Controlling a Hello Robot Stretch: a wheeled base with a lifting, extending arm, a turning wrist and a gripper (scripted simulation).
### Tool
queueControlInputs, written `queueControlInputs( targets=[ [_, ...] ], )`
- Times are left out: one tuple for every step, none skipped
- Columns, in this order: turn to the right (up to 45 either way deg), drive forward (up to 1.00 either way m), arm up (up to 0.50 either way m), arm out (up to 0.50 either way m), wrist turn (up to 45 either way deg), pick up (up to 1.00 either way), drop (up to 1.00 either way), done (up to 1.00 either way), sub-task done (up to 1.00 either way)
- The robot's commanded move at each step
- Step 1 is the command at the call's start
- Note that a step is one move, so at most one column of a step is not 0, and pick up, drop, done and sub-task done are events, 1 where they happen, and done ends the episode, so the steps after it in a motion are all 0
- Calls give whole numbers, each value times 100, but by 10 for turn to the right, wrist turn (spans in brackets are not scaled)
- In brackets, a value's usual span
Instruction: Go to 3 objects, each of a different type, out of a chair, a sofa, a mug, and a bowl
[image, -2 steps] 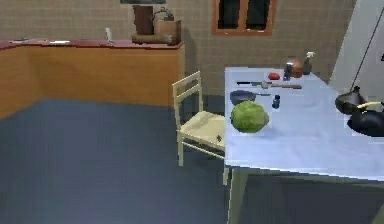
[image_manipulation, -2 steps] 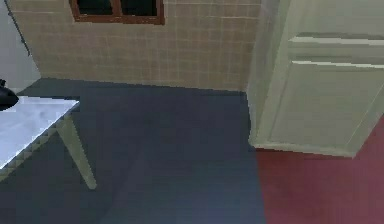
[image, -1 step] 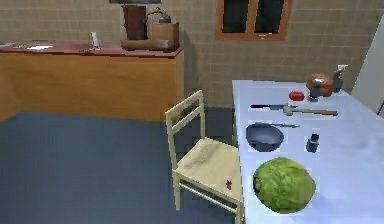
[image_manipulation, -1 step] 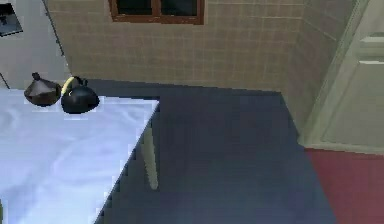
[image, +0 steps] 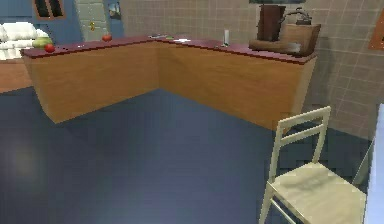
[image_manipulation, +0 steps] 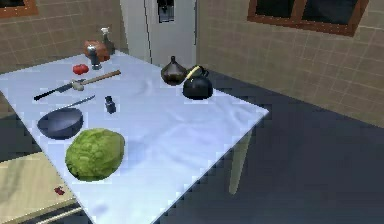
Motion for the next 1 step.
queueControlInputs(
  targets=[
    [0, 30, 0, 0, 0, 0, 0, 0, 0]
  ],
)
